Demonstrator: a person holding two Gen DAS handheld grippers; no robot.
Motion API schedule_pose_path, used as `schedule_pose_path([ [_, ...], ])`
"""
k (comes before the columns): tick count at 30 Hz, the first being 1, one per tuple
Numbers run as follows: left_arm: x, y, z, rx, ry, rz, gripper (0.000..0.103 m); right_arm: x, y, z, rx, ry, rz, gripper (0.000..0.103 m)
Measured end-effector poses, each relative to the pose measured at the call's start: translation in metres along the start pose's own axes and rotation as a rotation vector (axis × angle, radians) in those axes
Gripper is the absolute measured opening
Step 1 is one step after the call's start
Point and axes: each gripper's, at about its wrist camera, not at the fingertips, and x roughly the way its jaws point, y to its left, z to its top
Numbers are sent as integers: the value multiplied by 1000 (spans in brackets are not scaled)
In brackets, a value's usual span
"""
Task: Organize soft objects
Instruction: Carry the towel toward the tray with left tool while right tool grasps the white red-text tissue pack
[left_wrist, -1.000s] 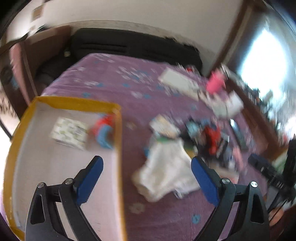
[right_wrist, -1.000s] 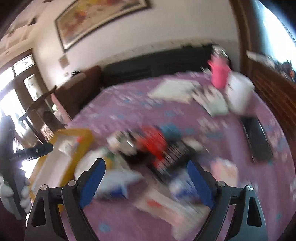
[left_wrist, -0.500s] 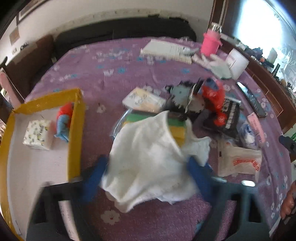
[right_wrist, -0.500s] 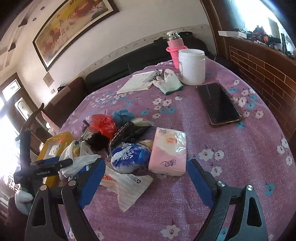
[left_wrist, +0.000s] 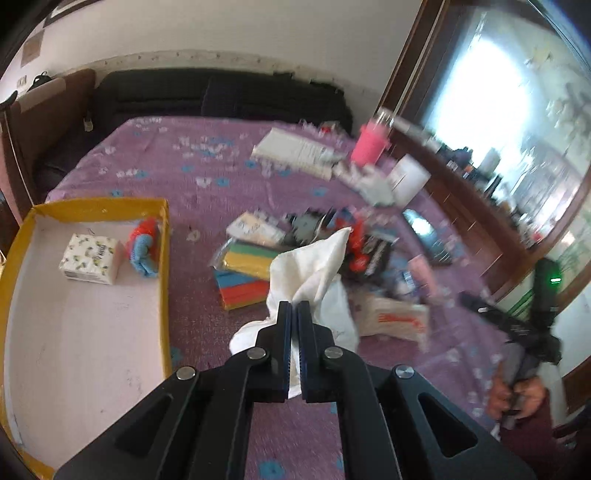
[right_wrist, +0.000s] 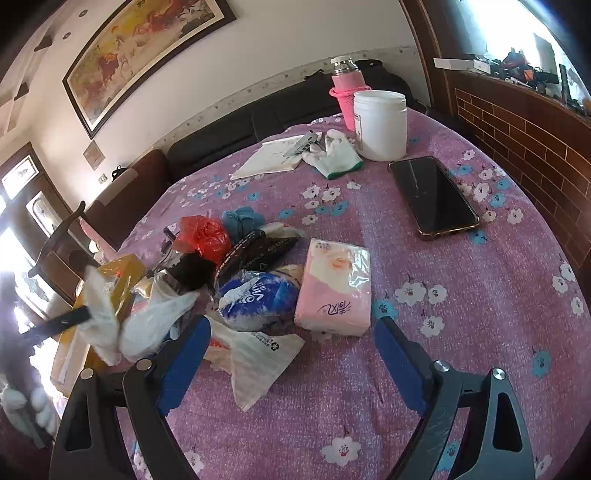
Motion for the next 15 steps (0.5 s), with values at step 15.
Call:
schedule_pose_path([
  [15, -73, 45, -39, -127, -107, 21, 3, 45, 63, -8, -268, 121, -7, 93],
])
